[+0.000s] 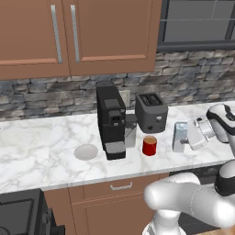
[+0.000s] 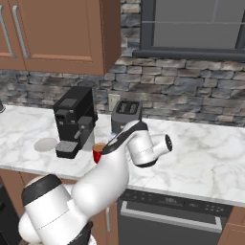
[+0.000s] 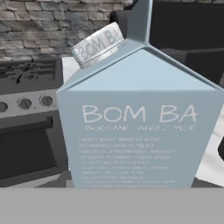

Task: Take a sugar cube from the saucer and place it inside the coffee. Then, grab milk from the fridge and place it next to the coffee on the counter to sweeten the coffee.

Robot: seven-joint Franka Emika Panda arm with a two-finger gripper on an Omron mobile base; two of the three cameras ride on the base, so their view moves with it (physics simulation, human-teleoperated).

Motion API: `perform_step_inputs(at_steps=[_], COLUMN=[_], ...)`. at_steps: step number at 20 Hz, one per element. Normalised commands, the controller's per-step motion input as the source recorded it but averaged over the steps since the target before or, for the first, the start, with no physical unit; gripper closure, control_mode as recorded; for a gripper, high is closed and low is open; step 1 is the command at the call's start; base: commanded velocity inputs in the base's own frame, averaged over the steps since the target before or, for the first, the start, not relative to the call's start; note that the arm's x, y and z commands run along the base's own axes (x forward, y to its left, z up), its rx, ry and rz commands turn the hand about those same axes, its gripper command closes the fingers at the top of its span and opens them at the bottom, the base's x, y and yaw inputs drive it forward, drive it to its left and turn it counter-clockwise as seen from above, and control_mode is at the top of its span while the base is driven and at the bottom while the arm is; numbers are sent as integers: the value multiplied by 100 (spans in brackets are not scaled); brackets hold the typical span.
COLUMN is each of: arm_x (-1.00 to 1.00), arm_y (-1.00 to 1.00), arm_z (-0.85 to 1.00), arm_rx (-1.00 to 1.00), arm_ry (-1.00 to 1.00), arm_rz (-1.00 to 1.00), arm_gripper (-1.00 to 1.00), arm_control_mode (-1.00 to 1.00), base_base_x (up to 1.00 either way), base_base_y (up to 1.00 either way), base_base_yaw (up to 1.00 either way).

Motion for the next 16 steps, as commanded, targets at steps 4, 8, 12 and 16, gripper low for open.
perform_step_inputs(at_steps=[4,8,12,16], arm_x=[45,36,33,22], arm_y=[0,0,0,0], arm_z=[-37,-22,-10,-20], arm_rx=[0,7,14,13], arm_ry=[-1,0,0,0], arm_rz=[0,0,0,0], arm_gripper=[100,100,100,100], arm_control_mode=[-100,-100,-100,-100], base_base_x=[0,0,0,0], base_base_y=[0,0,0,0], base_base_yaw=[0,0,0,0])
